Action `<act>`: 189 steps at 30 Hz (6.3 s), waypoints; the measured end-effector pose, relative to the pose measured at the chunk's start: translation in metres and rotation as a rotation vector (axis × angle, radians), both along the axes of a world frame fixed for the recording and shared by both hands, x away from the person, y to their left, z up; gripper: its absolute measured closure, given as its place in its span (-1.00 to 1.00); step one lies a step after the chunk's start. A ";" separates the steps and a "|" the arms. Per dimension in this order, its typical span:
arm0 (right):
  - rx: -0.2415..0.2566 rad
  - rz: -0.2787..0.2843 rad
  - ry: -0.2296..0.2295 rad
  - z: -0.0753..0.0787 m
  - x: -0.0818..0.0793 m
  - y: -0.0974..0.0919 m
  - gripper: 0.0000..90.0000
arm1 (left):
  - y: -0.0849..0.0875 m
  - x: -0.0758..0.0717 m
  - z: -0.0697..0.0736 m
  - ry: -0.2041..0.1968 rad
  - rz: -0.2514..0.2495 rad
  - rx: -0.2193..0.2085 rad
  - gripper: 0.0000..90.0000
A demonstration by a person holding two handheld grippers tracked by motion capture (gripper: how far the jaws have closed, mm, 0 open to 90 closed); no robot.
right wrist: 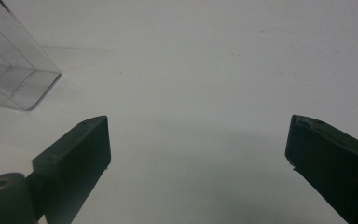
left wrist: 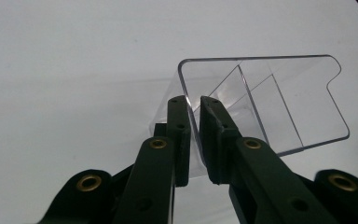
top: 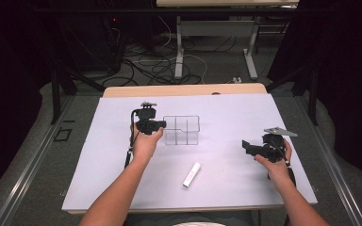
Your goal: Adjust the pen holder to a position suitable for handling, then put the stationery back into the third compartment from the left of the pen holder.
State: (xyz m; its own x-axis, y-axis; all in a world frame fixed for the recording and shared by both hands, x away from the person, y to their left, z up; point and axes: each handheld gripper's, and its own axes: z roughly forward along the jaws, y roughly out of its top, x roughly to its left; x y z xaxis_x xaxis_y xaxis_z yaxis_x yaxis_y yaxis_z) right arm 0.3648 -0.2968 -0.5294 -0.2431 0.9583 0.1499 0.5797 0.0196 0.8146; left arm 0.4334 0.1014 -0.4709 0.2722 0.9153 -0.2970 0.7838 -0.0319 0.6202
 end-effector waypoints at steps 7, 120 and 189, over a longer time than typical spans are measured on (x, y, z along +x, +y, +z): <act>0.006 -0.002 0.000 0.000 0.000 0.000 -0.86 | -0.010 -0.003 -0.001 0.000 -0.025 -0.016 0.79; 0.006 0.040 -0.023 0.006 -0.001 0.001 -0.86 | -0.026 -0.047 -0.030 -0.045 -0.386 0.056 -0.31; 0.006 0.055 -0.015 0.004 -0.001 0.004 -0.86 | -0.062 -0.096 -0.065 0.365 -0.506 0.003 0.33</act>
